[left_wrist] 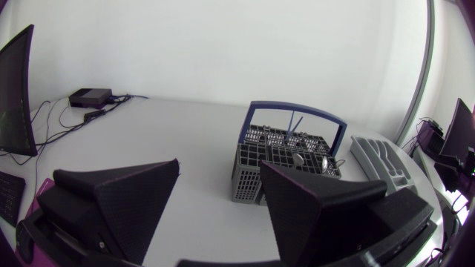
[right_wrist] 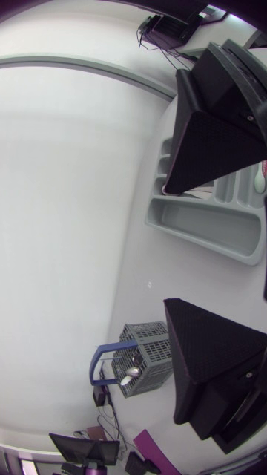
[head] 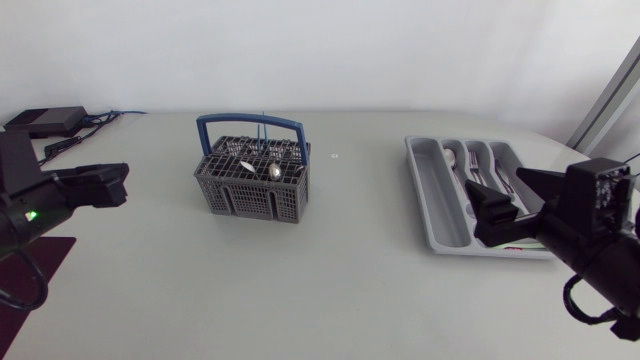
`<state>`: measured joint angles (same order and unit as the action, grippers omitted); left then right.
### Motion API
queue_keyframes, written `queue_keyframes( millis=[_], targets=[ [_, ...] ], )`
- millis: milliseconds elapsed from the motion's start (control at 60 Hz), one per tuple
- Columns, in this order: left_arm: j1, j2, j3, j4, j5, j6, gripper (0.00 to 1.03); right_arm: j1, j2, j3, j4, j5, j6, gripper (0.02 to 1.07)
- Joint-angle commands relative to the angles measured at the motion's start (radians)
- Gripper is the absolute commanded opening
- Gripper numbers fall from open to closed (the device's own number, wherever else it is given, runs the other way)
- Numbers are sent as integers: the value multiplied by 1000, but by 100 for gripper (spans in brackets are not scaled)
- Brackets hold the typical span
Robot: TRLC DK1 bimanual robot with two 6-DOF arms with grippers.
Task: Unload the cutlery basket into the drawer organizer.
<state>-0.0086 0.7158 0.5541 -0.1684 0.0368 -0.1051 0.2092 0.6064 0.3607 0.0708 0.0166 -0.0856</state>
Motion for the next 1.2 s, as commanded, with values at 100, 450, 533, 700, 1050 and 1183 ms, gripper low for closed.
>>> queue_keyframes(
  millis=[100, 450, 533, 700, 1050, 1183],
  targets=[
    [1, 191, 152, -123, -8, 33, 96, 75, 159, 115, -62, 5, 21, 103],
    [-7, 373, 250, -125, 107, 424, 95, 151, 618, 382, -97, -129, 14, 102],
    [-5, 399, 268, -126, 132, 421, 95, 174, 699, 448, -100, -161, -26, 102],
    [-4, 453, 314, -155, 133, 479, 97, 252, 859, 618, -216, -156, -178, 102],
    [12, 579, 388, -223, 362, 568, 96, 260, 1136, 880, -201, -290, -236, 95],
    [9, 603, 399, -221, 393, 585, 96, 268, 1221, 972, -186, -308, -217, 85]
  ],
)
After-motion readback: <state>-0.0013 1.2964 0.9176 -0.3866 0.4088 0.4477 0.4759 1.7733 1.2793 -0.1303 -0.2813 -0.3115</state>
